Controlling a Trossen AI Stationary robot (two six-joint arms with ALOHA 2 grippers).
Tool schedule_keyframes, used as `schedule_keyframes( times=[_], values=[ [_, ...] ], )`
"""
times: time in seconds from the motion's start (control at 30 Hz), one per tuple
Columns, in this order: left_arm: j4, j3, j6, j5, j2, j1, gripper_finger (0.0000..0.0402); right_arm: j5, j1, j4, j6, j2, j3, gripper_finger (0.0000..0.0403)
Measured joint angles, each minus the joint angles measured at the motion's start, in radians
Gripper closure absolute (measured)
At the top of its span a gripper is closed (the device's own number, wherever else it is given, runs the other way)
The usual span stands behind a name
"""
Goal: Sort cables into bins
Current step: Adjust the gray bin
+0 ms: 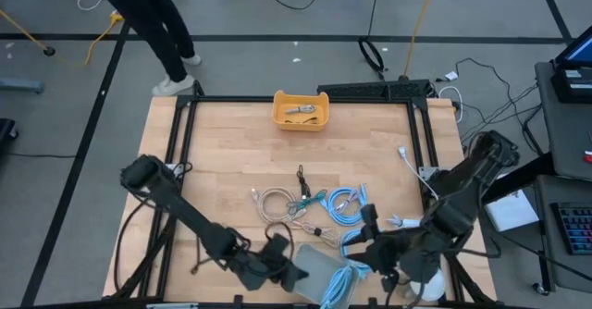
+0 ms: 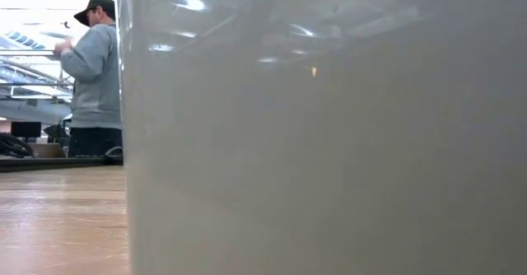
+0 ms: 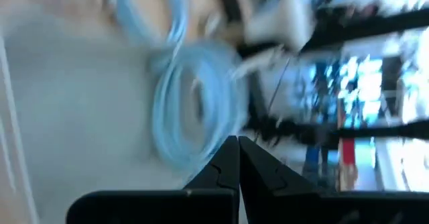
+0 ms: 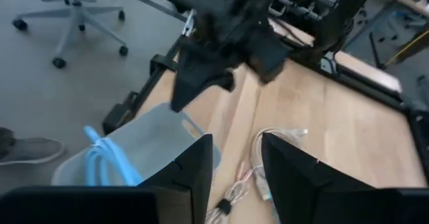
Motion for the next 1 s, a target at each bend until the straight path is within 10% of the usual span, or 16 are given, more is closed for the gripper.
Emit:
schedule_keyframes(
  times=[0.5,1.0],
  values=[
    [0.046,0.011,0.015,0.066,0.068,0.094,0.0401,-0.066,0.049,-0.037,0.099,0.023,-0.037,0.0321],
    [-0.509,0.011,0.214,0.189,-0.152,0.245,0.0401,-0.283,0.121,0.052,0.575,0.023,-0.222,0.0397]
  ],
)
